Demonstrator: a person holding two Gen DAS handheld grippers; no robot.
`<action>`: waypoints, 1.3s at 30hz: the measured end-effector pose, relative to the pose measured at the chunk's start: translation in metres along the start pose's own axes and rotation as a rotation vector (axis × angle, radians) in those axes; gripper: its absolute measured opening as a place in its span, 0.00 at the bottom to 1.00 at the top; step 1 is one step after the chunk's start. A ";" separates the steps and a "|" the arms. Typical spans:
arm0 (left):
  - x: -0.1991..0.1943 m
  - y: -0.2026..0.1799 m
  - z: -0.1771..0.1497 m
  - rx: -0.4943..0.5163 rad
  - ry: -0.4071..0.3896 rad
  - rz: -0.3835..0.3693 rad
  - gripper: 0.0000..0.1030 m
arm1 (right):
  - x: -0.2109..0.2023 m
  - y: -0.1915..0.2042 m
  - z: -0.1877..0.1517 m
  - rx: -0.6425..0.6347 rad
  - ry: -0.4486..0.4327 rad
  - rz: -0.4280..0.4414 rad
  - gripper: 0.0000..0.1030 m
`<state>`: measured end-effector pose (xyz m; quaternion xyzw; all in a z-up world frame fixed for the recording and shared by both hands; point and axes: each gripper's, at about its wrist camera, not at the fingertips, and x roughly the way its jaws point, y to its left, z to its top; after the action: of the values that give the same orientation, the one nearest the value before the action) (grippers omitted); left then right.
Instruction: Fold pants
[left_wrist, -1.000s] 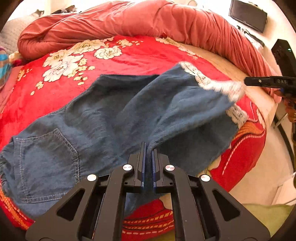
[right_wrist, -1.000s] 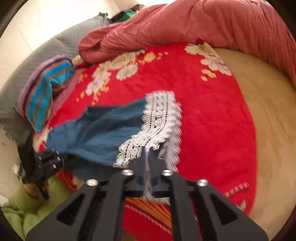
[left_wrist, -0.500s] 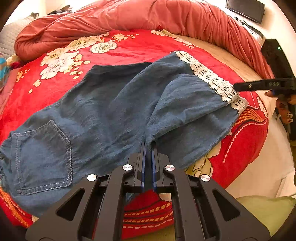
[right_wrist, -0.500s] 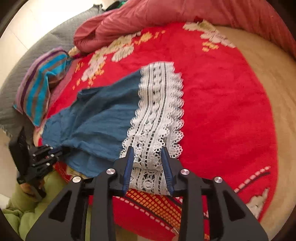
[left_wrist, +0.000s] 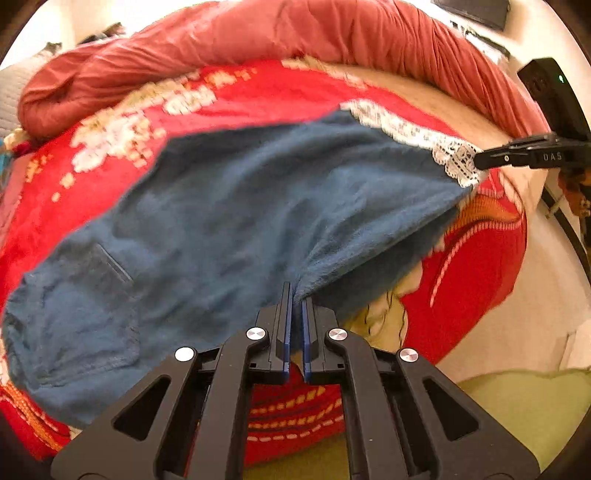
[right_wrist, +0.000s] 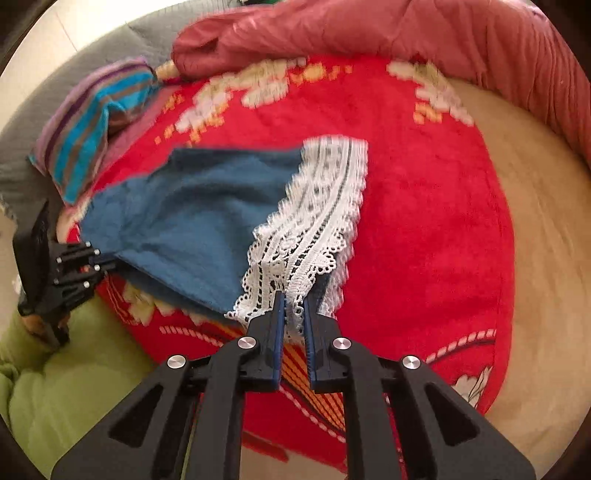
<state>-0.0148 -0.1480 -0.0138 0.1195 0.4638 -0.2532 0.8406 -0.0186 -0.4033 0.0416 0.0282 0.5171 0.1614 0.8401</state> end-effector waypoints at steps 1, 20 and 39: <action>0.005 -0.001 -0.002 0.005 0.018 -0.002 0.03 | 0.008 0.000 -0.003 0.001 0.017 -0.027 0.09; -0.080 0.150 -0.041 -0.507 -0.116 0.431 0.80 | 0.031 0.048 0.033 -0.170 -0.093 0.037 0.45; -0.036 0.214 -0.060 -0.630 -0.056 0.484 0.43 | 0.067 0.041 0.011 -0.114 0.007 0.048 0.54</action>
<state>0.0410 0.0697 -0.0230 -0.0453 0.4540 0.1035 0.8838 0.0090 -0.3432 -0.0025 -0.0075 0.5092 0.2109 0.8344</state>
